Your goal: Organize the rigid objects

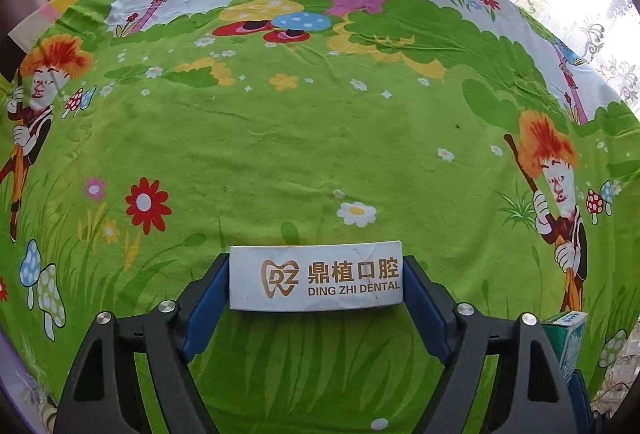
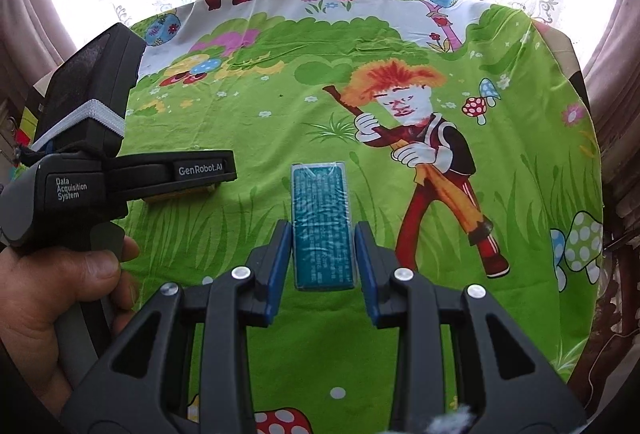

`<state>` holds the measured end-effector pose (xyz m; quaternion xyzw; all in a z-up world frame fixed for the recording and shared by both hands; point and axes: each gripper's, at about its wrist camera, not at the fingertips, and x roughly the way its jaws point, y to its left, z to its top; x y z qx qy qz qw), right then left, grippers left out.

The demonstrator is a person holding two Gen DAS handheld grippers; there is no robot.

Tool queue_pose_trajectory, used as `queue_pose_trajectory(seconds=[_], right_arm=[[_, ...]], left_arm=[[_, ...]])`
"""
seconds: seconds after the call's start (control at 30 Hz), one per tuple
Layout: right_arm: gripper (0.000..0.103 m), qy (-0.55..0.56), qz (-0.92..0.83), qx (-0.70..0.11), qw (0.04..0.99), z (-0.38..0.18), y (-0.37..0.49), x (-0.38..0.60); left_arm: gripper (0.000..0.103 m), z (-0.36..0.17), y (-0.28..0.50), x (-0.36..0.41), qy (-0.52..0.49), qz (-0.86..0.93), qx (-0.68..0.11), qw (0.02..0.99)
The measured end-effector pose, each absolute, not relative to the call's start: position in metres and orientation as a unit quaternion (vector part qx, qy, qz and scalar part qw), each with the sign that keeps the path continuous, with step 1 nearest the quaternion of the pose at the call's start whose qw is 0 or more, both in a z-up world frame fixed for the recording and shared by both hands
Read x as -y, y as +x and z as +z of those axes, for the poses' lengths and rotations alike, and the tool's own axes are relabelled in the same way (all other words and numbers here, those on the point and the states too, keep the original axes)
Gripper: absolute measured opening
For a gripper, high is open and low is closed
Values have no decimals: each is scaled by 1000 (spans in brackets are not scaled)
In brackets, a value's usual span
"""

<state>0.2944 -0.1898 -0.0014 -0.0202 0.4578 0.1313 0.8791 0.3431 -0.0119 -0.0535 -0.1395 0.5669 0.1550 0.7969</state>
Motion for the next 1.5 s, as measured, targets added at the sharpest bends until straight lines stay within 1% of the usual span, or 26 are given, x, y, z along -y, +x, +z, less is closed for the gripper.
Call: queue_pose_trajectory(seconds=[0.13, 0.3, 0.5, 0.8, 1.0, 1.17, 1.3, 1.5], right_arm=[[37, -17, 153, -447, 881, 15, 281, 180], [37, -20, 194, -425, 884, 46, 253, 155], [37, -31, 260, -398, 879, 81, 206, 111], [37, -70, 372, -367, 850, 116, 105, 33], [37, -102, 458, -352, 810, 129, 26, -25], [37, -138, 507, -349, 775, 121, -29, -67], [37, -165, 527, -357, 753, 105, -57, -92], [38, -196, 526, -366, 742, 83, -72, -110]], left_arm=[[82, -37, 321, -3, -147, 134, -559, 805], [82, 10, 266, -34, -160, 132, -516, 831], [82, 58, 180, -84, -179, 159, -460, 855], [82, 94, 33, -165, -206, 232, -404, 861], [82, 96, -76, -209, -216, 305, -393, 840], [82, 85, -145, -231, -230, 345, -398, 818], [83, 79, -175, -242, -237, 363, -398, 808], [84, 67, -188, -248, -246, 360, -406, 803]])
